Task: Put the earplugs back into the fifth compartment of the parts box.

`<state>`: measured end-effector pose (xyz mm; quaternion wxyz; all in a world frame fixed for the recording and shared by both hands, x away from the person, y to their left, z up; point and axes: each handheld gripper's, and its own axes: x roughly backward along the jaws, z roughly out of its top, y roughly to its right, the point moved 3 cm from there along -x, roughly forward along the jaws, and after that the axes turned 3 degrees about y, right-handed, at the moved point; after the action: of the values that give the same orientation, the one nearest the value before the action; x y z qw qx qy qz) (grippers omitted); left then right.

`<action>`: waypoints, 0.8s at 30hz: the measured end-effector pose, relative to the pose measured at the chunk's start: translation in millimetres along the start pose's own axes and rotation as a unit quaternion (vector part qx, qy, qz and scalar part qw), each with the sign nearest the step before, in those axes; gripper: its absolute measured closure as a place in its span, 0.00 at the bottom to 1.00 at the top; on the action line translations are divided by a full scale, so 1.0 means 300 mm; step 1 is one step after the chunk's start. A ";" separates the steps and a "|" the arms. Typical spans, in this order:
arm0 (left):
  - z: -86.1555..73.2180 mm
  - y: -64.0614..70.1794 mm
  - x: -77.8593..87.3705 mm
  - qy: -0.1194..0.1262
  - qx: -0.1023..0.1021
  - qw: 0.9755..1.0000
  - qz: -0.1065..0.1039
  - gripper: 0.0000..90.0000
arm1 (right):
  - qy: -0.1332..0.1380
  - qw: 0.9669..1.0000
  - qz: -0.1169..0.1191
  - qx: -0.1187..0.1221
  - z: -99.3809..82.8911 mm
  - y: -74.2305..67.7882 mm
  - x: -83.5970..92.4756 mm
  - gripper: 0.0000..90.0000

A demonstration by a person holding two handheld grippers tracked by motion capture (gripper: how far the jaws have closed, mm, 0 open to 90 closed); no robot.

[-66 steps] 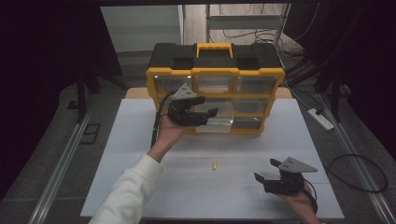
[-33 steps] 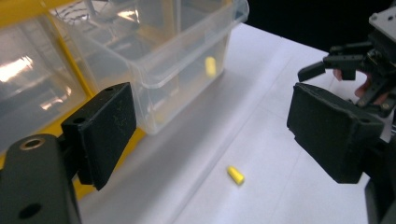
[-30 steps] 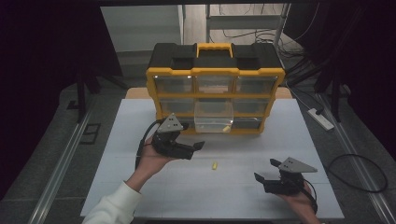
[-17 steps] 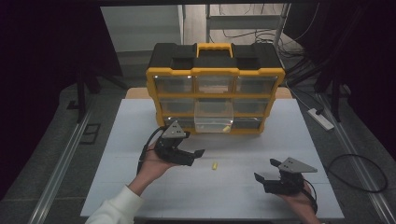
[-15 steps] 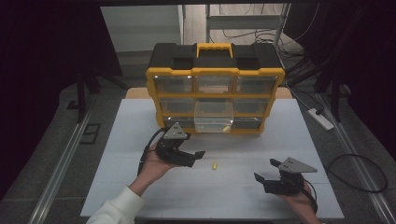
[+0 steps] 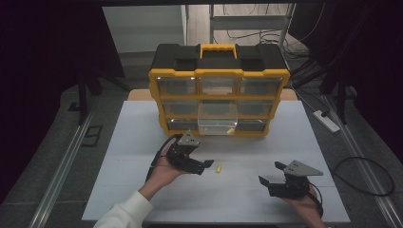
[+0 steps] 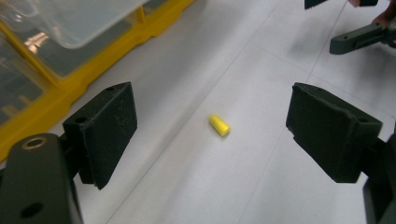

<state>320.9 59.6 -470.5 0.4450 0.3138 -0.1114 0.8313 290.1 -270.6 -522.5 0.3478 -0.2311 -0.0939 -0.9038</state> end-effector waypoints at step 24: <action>-0.038 0.028 -0.177 -0.073 -0.003 0.997 -0.032 0.17 | 0.002 1.000 0.001 -0.002 0.000 0.001 0.001 0.19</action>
<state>330.9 24.3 -511.5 0.4632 0.3756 -0.1357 0.7912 290.1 -271.1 -522.3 0.3483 -0.2301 -0.0917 -0.9040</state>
